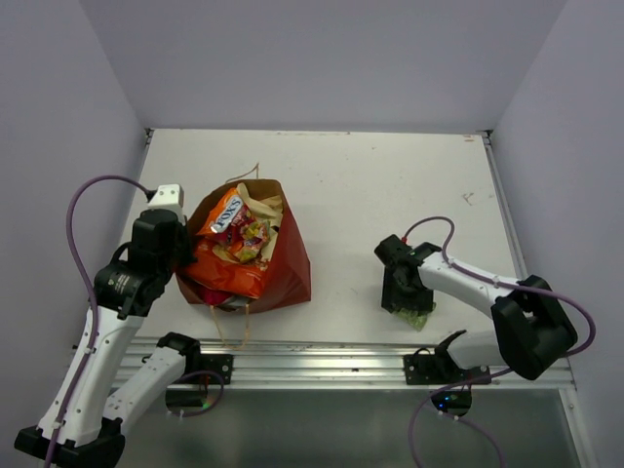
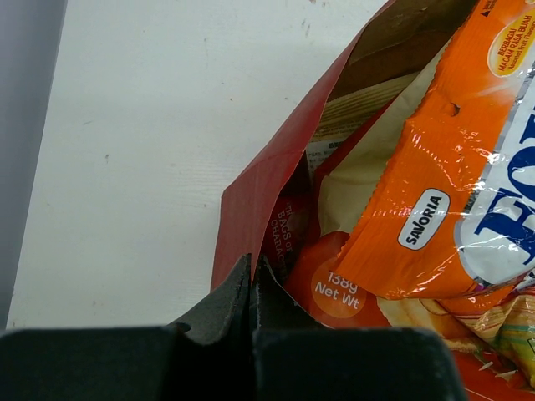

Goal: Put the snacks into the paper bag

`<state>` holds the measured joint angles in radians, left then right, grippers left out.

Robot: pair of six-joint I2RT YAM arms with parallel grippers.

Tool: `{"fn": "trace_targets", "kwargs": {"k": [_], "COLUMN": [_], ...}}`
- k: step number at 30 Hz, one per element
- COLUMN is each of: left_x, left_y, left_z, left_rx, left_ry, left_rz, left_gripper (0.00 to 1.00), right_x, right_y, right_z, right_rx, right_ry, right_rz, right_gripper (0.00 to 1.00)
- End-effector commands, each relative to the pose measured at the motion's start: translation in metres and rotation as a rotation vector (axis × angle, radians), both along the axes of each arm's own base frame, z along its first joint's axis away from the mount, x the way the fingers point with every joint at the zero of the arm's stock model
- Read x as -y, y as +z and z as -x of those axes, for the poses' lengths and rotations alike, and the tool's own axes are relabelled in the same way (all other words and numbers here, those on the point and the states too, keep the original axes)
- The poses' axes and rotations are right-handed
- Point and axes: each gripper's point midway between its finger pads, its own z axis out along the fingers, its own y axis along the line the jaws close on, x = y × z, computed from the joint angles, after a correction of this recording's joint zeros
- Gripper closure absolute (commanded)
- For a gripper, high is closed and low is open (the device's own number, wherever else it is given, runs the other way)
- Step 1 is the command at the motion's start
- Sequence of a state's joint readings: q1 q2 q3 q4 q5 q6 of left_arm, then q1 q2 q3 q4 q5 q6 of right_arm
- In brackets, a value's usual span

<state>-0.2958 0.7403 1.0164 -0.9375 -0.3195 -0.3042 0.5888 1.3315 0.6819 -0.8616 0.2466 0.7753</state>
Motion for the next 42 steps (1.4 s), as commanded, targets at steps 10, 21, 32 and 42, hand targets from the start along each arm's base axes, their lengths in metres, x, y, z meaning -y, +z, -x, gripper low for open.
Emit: {"fn": "trace_targets", "kwargs": {"k": [10, 21, 32, 42], "left_x": [0.002, 0.0, 0.001, 0.003], "left_y": [0.044, 0.047, 0.047, 0.046], "left_z": [-0.014, -0.014, -0.019, -0.024], "left_rx": [0.16, 0.167, 0.164, 0.158], "left_ry": [-0.005, 0.002, 0.002, 0.0], "left_rz": [0.01, 0.0, -0.005, -0.006], "left_gripper": [1.0, 1.0, 1.0, 1.0], "right_x": [-0.037, -0.065, -0.087, -0.266], "right_y": [-0.012, -0.048, 0.056, 0.321], "right_z": [-0.017, -0.038, -0.084, -0.121], "right_rx": [-0.012, -0.082, 0.121, 0.606], "right_ry": [0.025, 0.076, 0.275, 0.673], "right_rz": [-0.139, -0.177, -0.117, -0.678], "right_gripper": [0.01, 0.33, 1.0, 1.0]}}
